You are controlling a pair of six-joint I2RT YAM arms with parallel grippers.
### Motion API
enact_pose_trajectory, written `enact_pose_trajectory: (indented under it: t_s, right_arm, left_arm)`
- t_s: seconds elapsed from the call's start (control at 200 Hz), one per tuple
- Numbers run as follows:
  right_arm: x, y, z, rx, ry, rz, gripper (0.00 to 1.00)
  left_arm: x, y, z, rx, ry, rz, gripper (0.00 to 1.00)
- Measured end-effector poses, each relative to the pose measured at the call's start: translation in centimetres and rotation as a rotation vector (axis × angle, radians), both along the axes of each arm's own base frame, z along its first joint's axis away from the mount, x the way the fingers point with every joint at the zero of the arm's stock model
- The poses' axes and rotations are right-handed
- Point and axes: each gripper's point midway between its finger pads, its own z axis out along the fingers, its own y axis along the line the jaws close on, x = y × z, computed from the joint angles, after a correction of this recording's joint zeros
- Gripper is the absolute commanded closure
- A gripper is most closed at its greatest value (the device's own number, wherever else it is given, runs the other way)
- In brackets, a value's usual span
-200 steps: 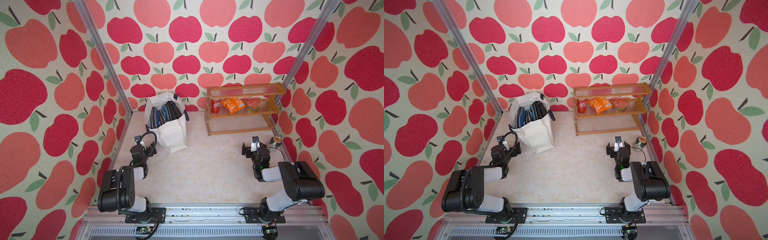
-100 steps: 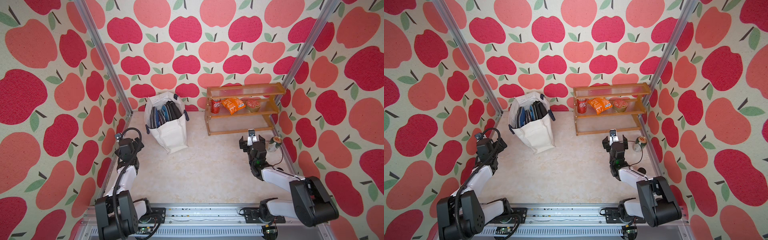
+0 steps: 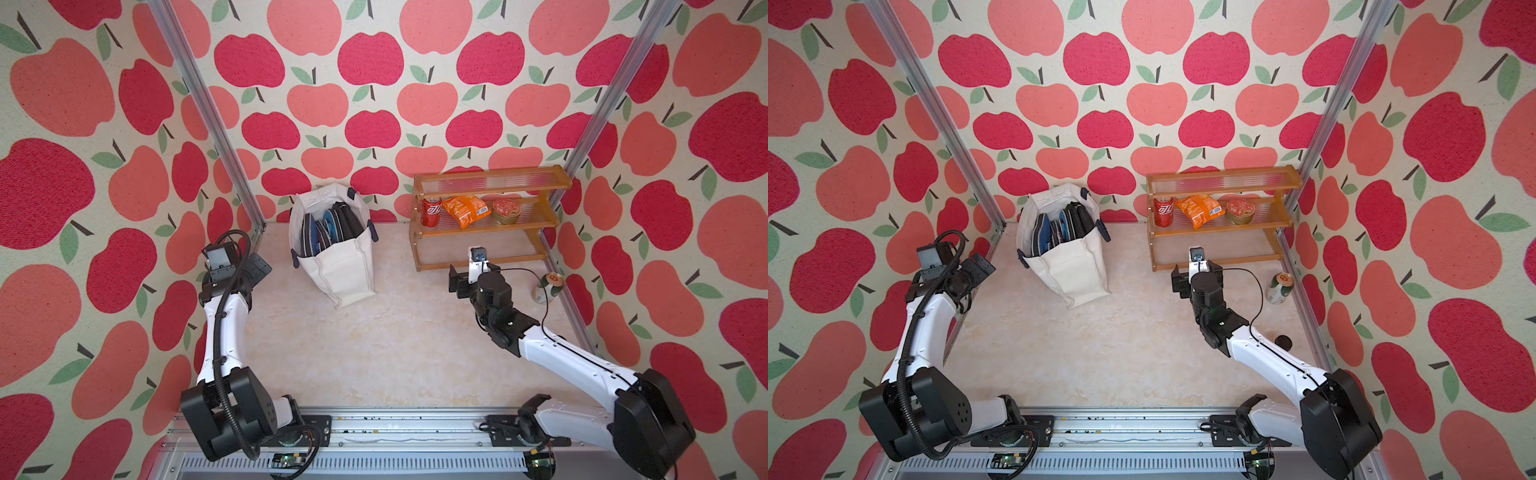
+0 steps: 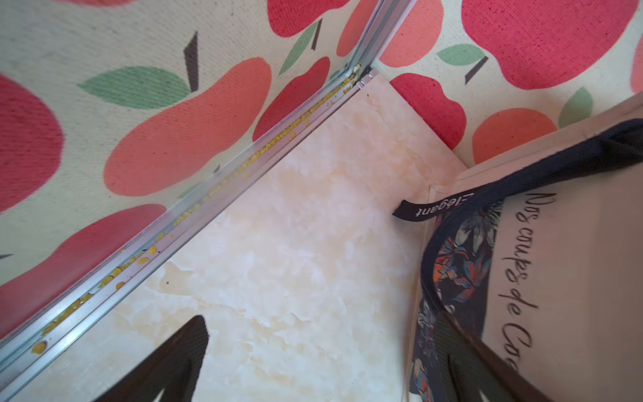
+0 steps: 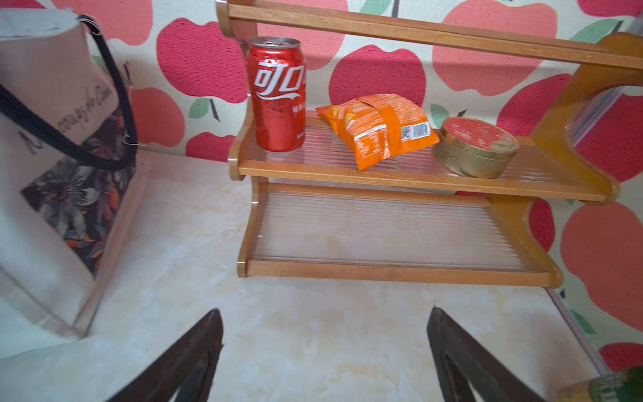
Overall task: Remove the ping pong set from the canvas bag
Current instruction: Move the canvas bag to the center of the board.
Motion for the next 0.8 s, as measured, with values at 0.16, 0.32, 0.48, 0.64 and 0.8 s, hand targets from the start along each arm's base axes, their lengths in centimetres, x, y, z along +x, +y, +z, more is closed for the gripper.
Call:
enact_pose_trajectory:
  t_s: [0.16, 0.32, 0.48, 0.64, 0.8]
  right_arm:
    - [-1.6, 3.3, -0.5, 0.071, 0.074, 0.098, 0.09]
    - [-2.8, 6.9, -1.1, 0.106, 0.128, 0.196, 0.09]
    - [-4.2, 9.4, -2.8, 0.116, 0.188, 0.276, 0.09]
    - [-4.6, 10.5, -3.6, 0.125, 0.221, 0.310, 0.09]
    - [-4.3, 11.4, -2.5, 0.146, 0.213, 0.332, 0.09]
  left_arm:
    - [0.9, -1.7, 1.9, -0.075, -0.019, -0.079, 0.01]
    - [2.1, -2.9, 3.1, -0.130, -0.031, -0.146, 0.00]
    - [3.7, -4.4, 3.7, -0.139, -0.016, -0.222, 0.00]
    - [5.3, -5.7, 3.7, -0.133, 0.004, -0.290, 0.01]
    - [6.7, -5.9, 2.9, -0.141, 0.029, -0.322, 0.01]
